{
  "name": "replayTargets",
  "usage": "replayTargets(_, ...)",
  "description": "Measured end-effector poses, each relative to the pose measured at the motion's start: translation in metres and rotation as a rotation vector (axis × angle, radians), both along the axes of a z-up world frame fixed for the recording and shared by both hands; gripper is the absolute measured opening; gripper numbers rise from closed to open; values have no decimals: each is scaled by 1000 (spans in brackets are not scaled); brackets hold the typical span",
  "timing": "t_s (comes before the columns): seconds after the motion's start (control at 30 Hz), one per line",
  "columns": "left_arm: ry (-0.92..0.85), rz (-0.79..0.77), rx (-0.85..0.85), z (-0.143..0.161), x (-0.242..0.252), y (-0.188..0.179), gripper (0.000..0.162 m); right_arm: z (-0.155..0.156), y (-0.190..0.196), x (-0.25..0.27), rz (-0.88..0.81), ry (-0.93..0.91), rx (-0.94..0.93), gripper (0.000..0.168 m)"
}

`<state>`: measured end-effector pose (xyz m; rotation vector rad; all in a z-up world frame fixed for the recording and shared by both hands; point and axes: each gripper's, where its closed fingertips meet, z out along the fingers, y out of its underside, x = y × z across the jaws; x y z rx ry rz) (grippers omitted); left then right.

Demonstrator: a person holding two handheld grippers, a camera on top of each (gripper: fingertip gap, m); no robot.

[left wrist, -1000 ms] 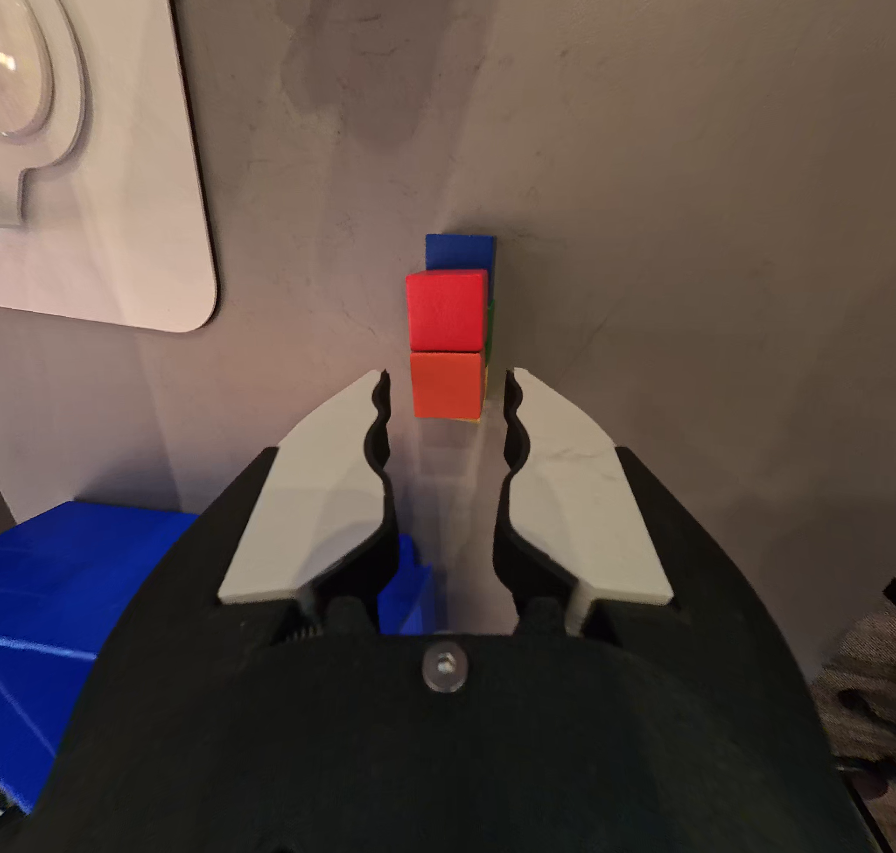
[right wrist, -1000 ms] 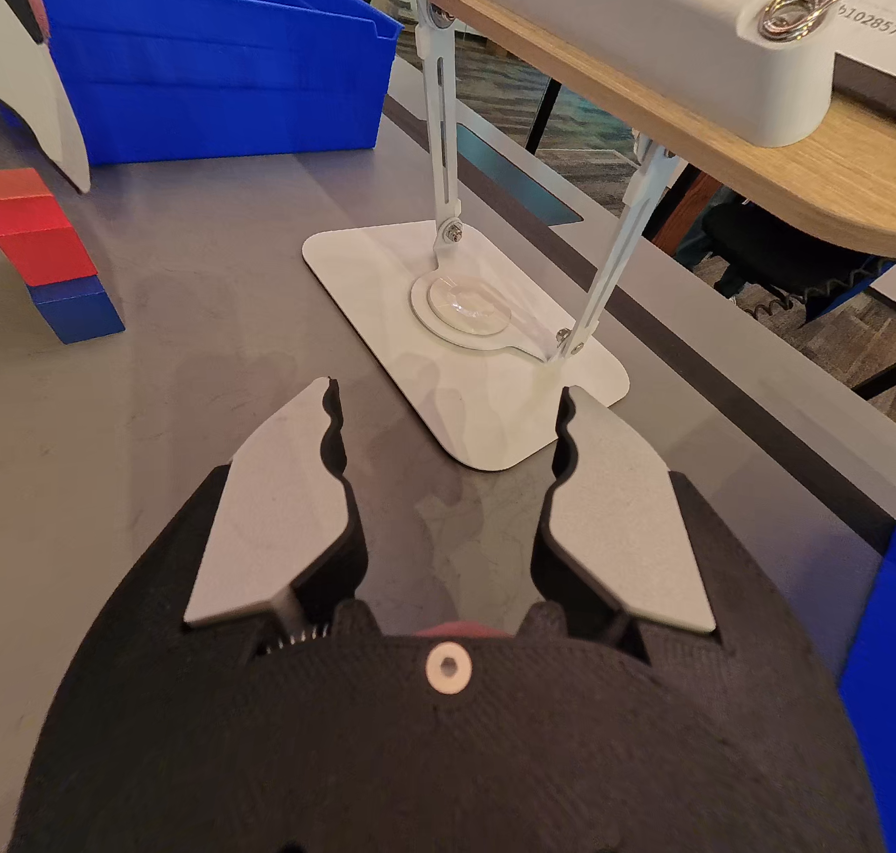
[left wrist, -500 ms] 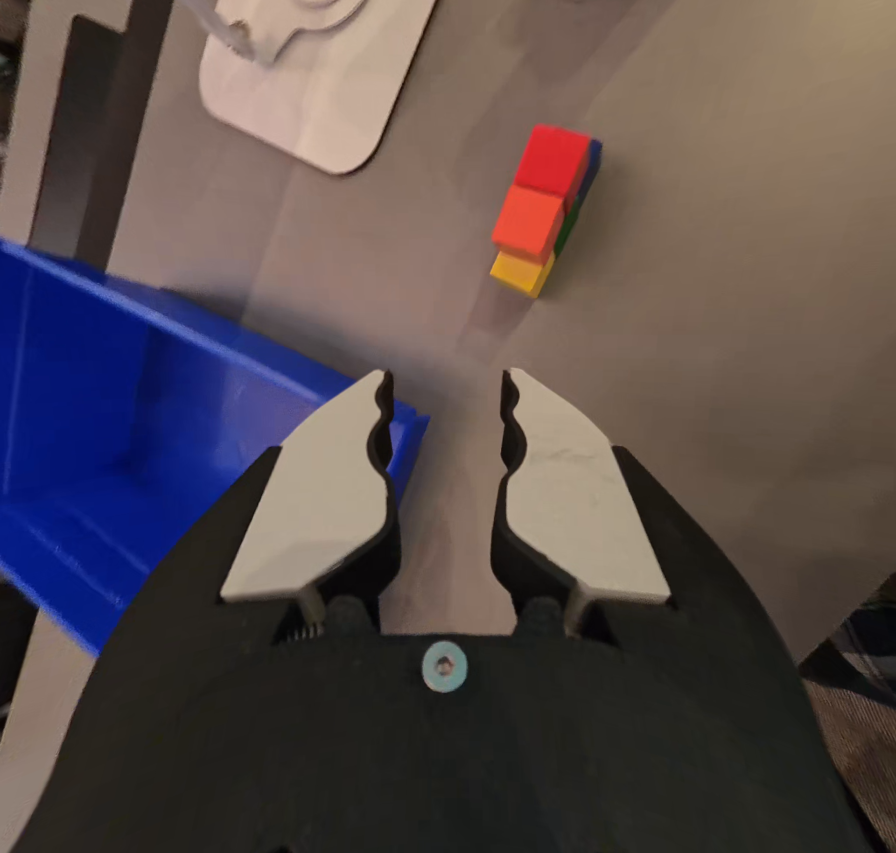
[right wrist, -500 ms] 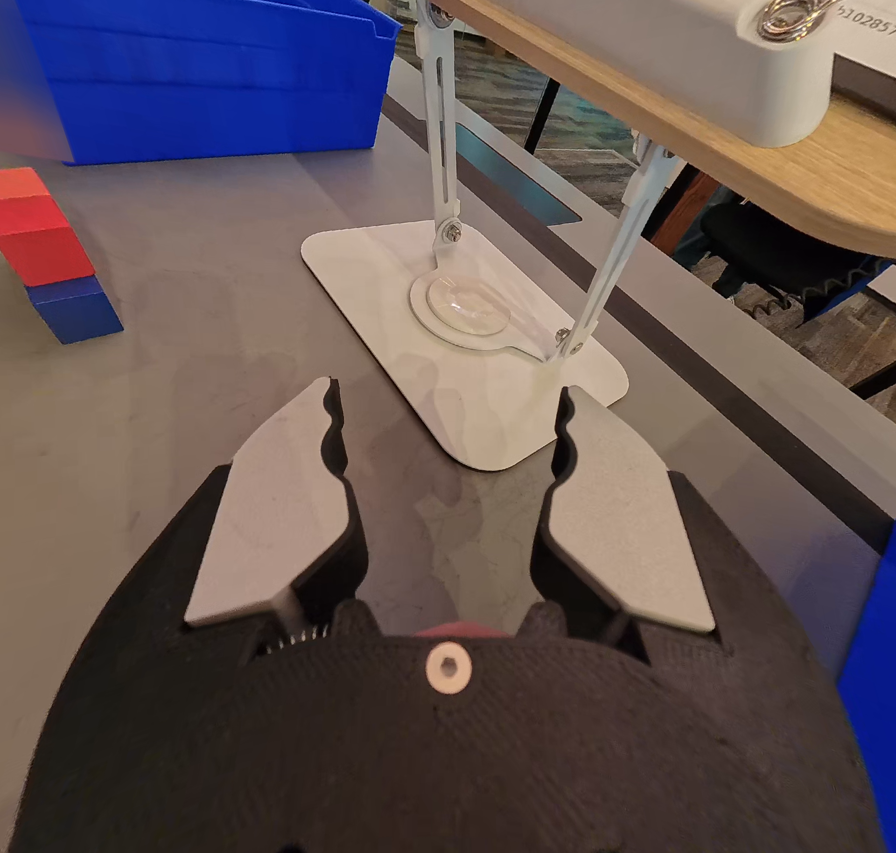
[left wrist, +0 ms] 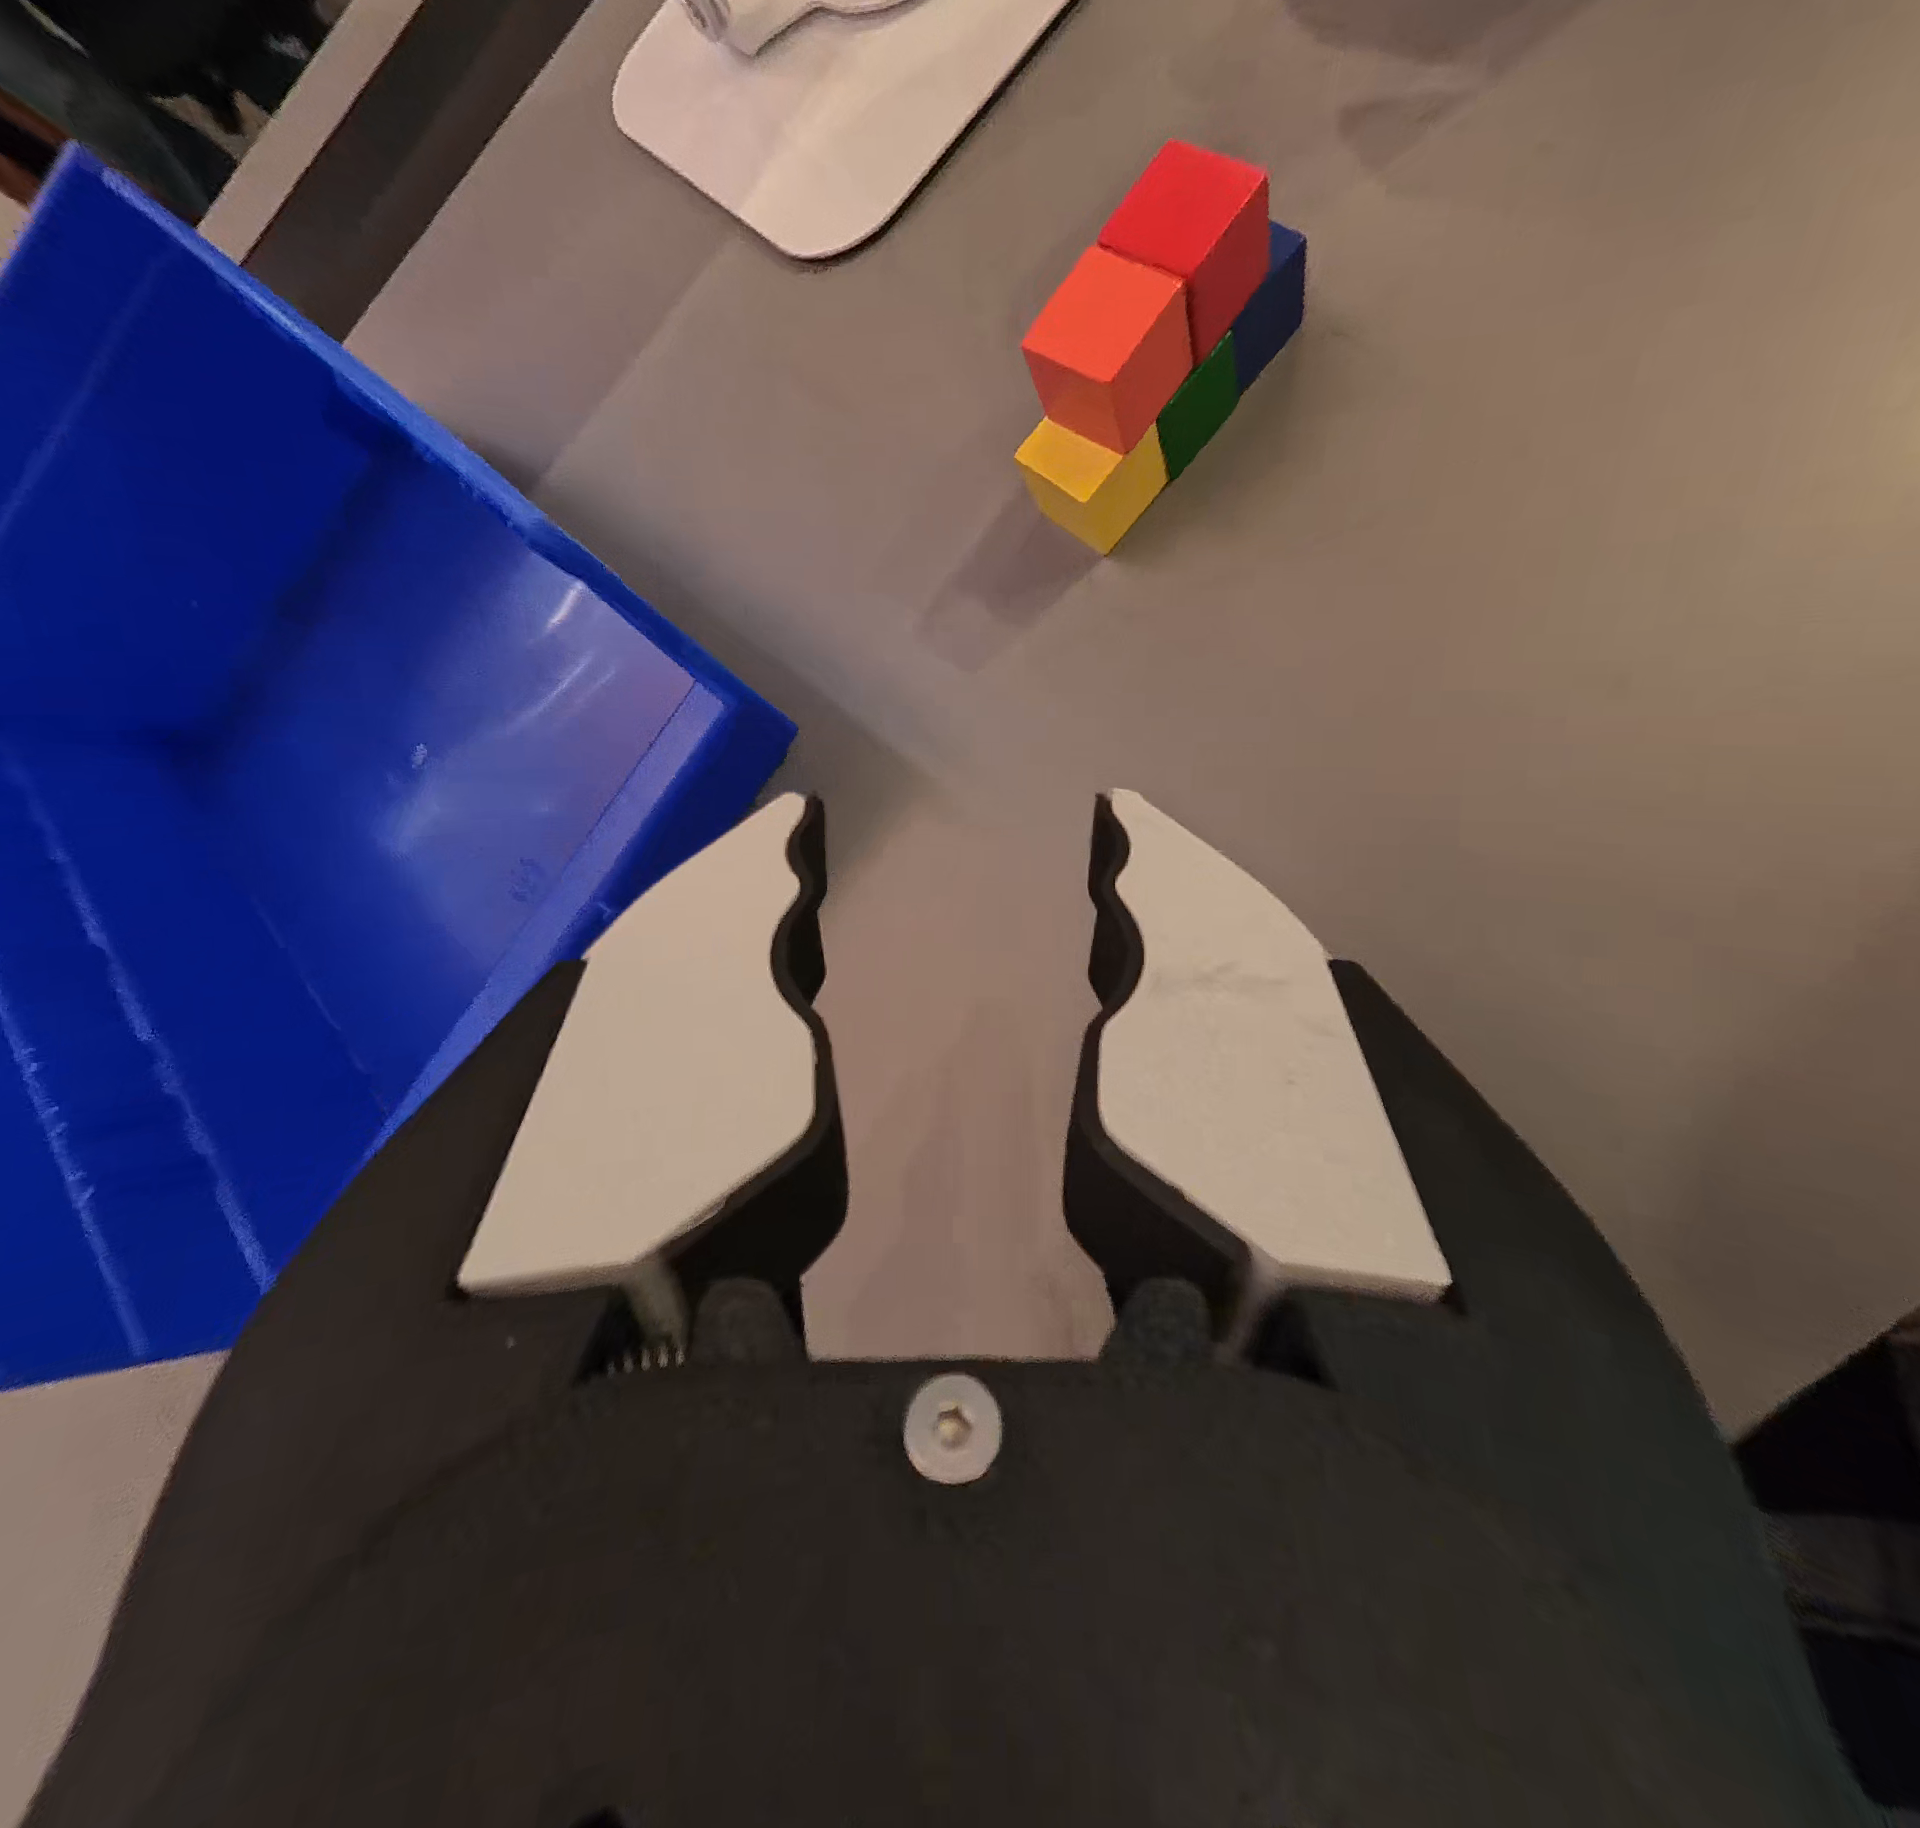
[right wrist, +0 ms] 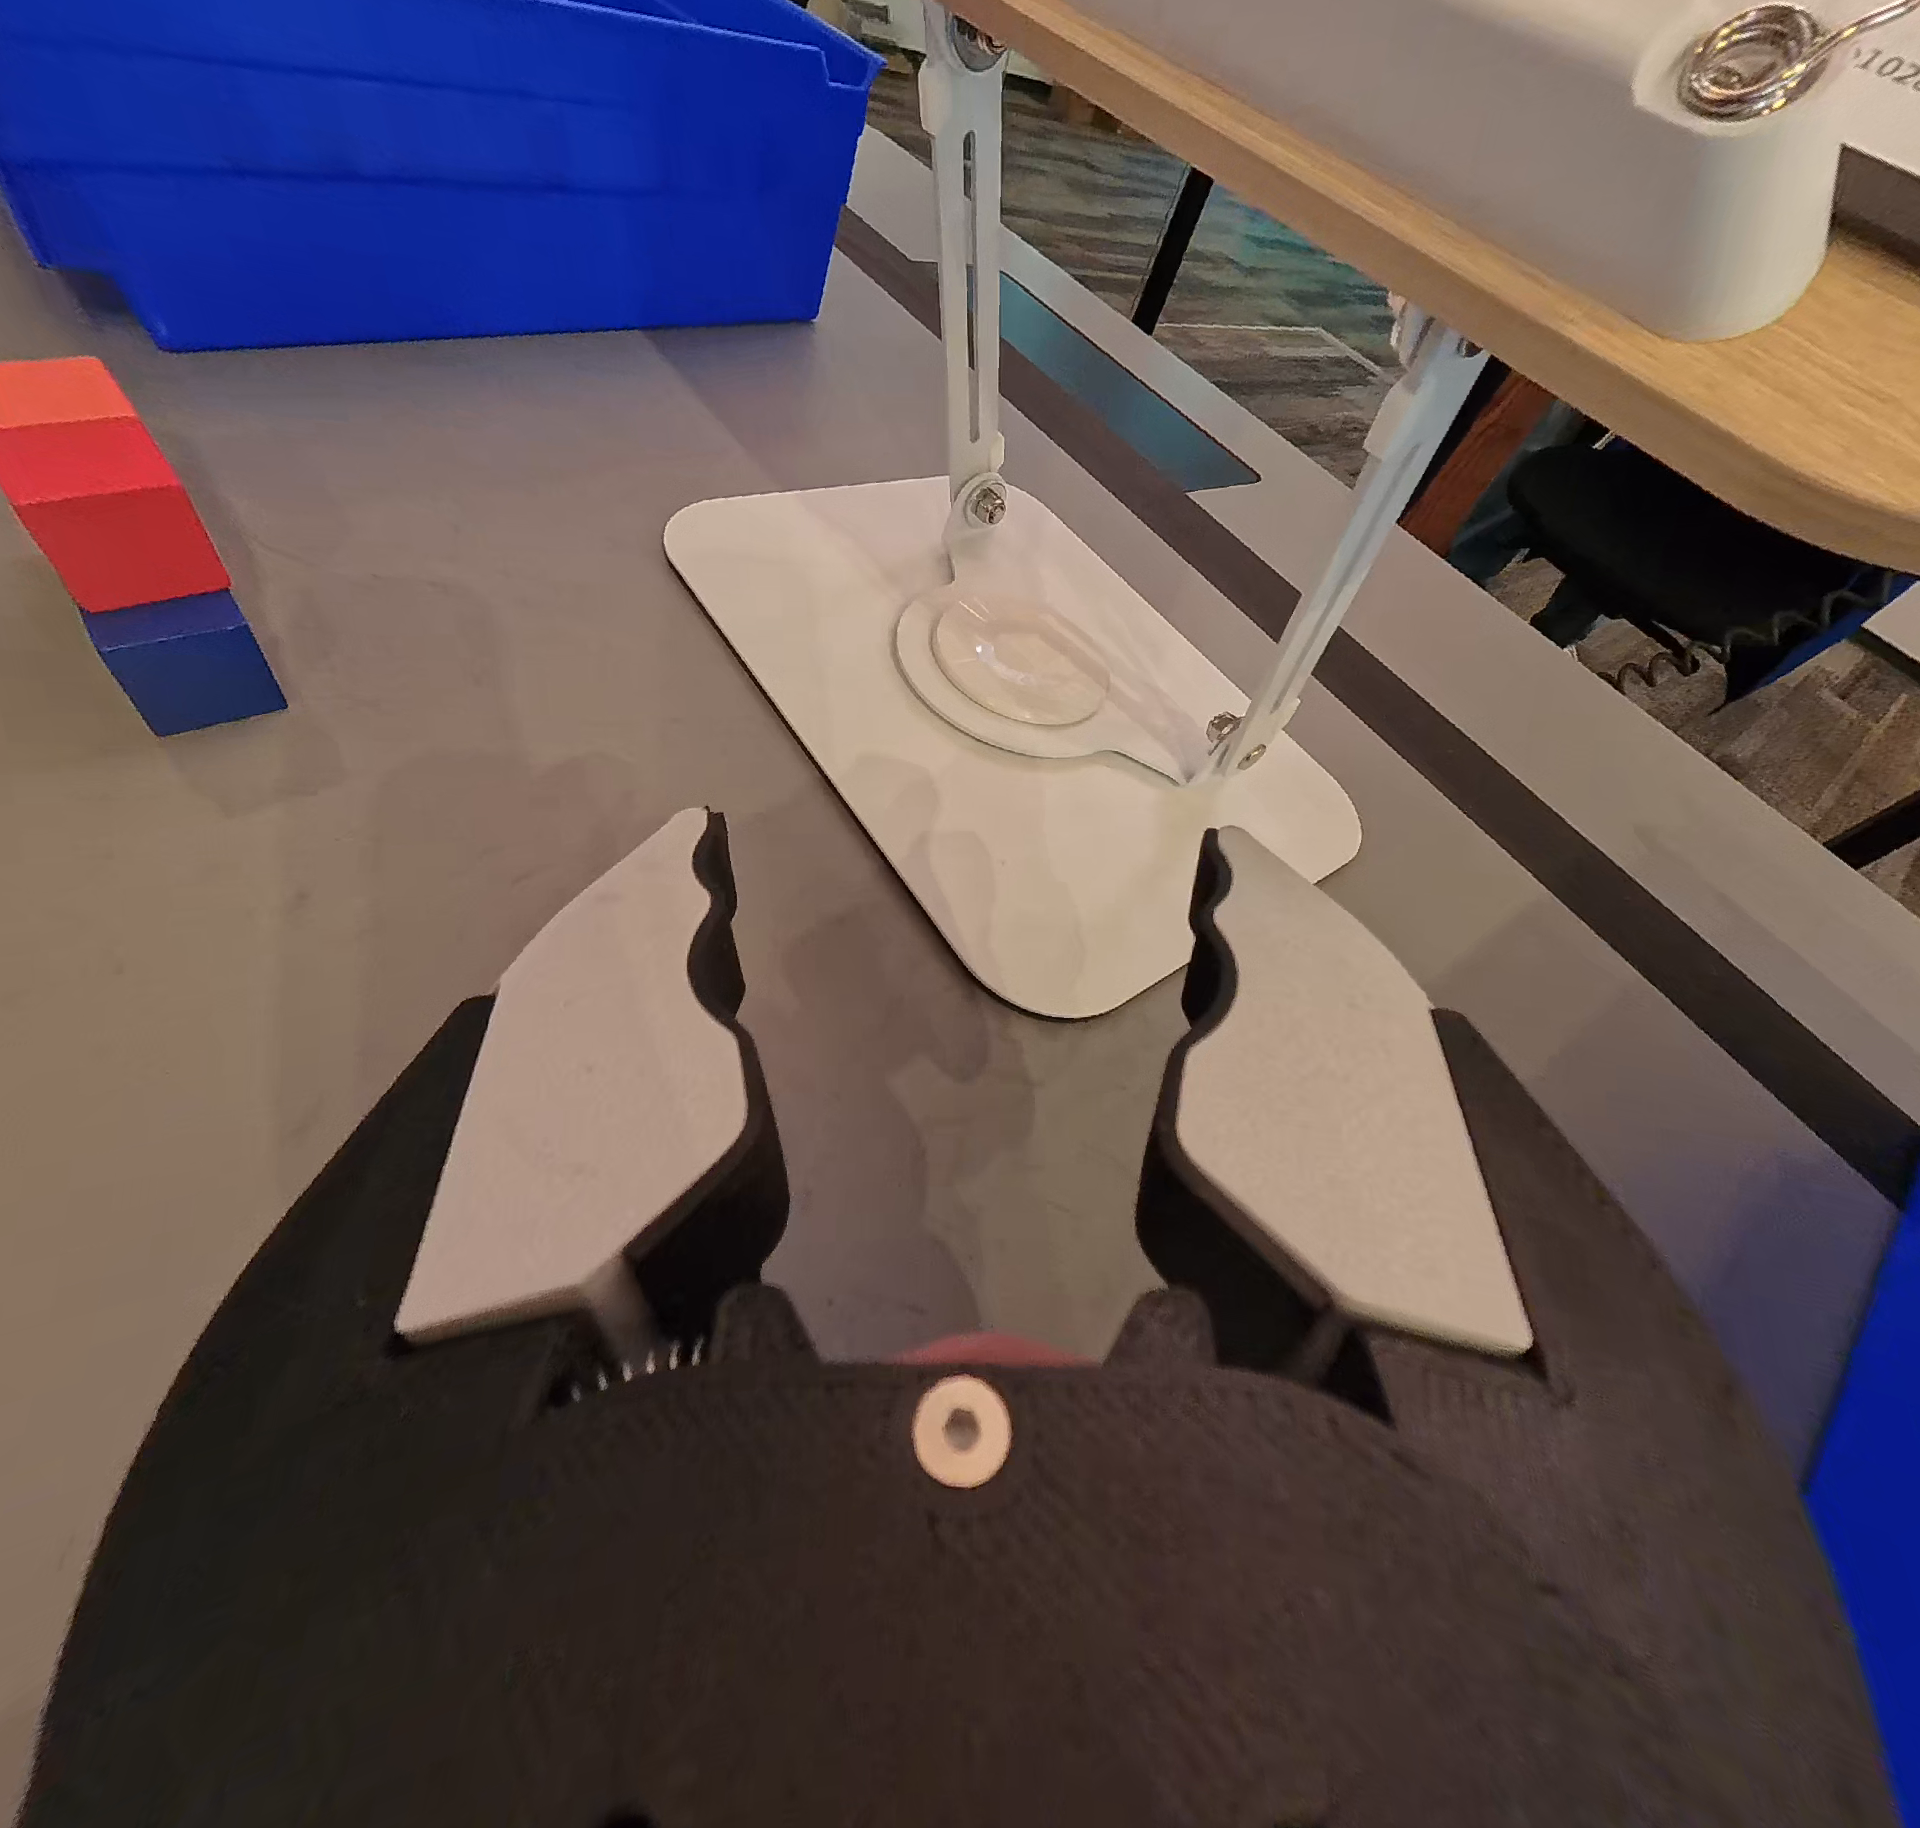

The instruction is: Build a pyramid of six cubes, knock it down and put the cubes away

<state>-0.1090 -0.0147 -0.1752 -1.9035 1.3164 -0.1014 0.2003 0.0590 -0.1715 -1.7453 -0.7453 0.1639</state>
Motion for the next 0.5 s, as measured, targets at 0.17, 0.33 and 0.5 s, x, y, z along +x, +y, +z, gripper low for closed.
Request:
replayTargets(0.17,-18,6,37,-2,2,0,47,0,0,0,-1,-5,0,85)
replayTargets(0.33,-7,44,138,7,7,12,58,-1,1,-2,0,-13,1,85)
replayTargets(0.5,-119,128,235,33,20,36,75,-1,6,1,-50,-29,5,89)
